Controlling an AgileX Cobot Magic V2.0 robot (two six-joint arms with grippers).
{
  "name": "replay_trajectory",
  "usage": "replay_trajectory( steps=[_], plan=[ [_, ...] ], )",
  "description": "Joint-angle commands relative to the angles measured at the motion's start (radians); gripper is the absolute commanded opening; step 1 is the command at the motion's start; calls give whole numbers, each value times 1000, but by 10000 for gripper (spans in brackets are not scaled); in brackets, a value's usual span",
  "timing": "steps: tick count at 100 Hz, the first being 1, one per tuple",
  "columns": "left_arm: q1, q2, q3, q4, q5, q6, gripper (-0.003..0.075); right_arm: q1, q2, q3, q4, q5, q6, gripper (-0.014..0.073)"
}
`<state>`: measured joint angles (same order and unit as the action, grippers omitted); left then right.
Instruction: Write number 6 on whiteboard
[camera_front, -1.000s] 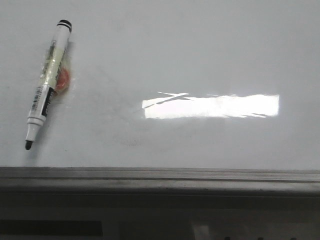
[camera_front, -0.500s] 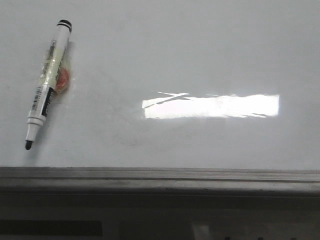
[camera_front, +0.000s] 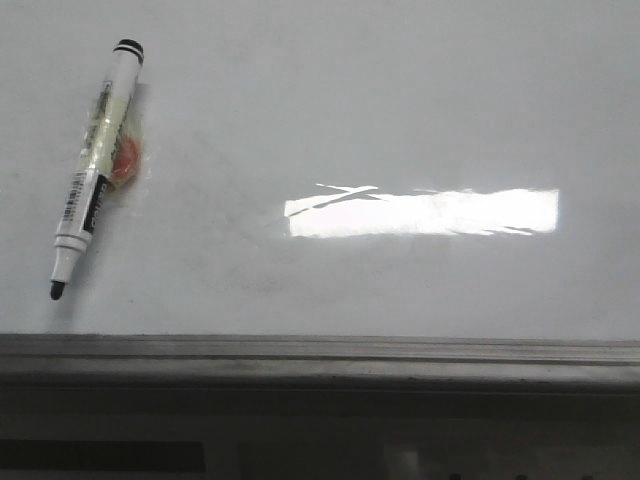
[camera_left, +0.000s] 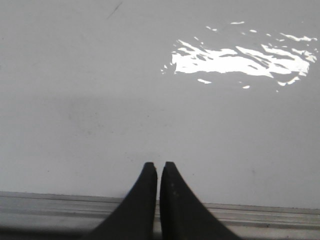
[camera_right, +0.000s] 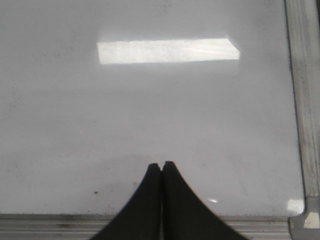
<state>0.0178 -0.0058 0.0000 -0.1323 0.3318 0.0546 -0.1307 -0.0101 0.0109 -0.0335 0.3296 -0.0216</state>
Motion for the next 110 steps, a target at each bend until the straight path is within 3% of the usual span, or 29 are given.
replay_trajectory(
  steps=[1, 36, 88, 110],
  plan=[
    [0, -28, 24, -6, -63, -4, -20, -7, -17, 15, -13, -18, -7, -64],
    [0, -28, 24, 4, -280, -4, -20, -7, -17, 15, -30, -60, -7, -64],
    [0, -28, 22, 6, -325, -4, -20, -7, -17, 15, -5, -370, 2, -64],
    [0, 13, -44, 6, -277, -4, -21, -7, -11, -52, 15, -218, 2, -64]
  ],
)
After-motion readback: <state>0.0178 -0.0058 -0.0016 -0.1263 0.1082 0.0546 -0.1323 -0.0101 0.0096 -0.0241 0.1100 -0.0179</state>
